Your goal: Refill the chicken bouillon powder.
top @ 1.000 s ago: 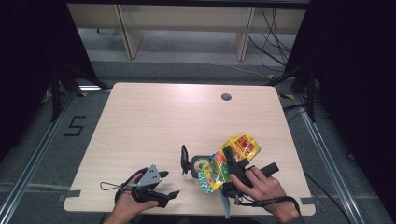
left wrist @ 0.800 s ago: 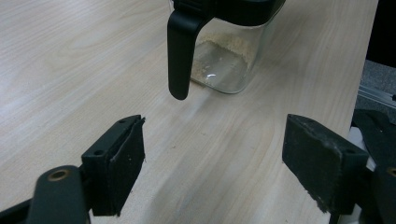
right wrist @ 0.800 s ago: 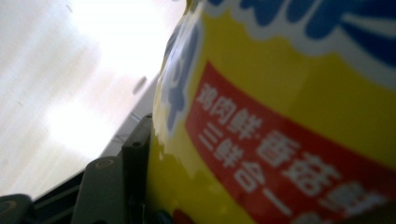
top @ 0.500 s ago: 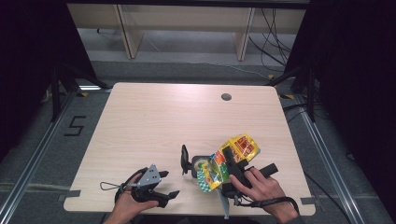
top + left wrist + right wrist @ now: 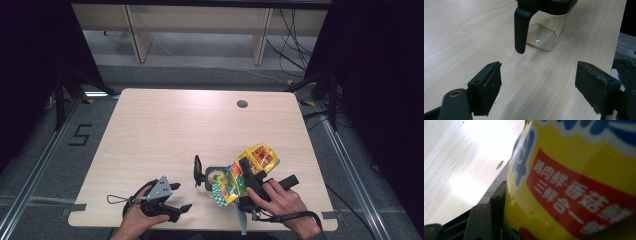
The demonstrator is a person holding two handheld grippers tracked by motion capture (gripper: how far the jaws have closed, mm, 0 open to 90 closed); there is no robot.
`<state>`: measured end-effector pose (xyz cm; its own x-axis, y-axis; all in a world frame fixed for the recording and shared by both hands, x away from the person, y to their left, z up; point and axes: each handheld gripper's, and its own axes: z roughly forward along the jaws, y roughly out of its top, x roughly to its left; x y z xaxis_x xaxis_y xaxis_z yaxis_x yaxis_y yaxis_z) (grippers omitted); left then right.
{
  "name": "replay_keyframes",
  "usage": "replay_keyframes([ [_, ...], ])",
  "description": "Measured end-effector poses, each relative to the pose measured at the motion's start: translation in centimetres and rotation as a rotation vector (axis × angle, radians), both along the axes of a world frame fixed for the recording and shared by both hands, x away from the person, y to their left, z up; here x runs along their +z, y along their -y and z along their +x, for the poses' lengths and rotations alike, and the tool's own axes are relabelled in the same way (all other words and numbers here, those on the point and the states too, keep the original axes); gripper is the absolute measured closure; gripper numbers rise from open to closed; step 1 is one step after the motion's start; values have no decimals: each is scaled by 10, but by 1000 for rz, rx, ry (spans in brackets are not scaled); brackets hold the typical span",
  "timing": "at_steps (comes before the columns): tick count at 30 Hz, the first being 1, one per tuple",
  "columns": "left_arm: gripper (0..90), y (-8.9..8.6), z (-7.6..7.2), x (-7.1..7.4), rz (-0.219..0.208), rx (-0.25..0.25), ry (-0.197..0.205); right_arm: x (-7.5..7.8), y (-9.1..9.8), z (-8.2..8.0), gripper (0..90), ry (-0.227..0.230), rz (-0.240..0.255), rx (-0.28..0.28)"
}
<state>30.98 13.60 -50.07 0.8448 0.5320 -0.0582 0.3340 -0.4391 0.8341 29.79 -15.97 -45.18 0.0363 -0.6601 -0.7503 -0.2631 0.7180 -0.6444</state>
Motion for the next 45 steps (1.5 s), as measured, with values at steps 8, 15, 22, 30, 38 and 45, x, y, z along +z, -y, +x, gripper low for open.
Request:
replay_keyframes([
  [8,207,-1,0,1,15,-7,1,-3,-1,-1,406,-16,17,-8],
  [15,207,1,-1,0,1,7,-18,2,0,0,407,-6,5,-17],
  [22,207,0,-1,0,9,7,-16,5,0,-1,406,-12,27,-1],
  [30,207,-2,1,1,34,-1,-3,3,0,-2,407,-3,14,-2],
  [38,207,0,0,1,11,4,-8,1,-4,-3,410,-10,4,10],
  [45,207,0,0,0,7,8,-17,3,-1,-3,411,7,10,2],
])
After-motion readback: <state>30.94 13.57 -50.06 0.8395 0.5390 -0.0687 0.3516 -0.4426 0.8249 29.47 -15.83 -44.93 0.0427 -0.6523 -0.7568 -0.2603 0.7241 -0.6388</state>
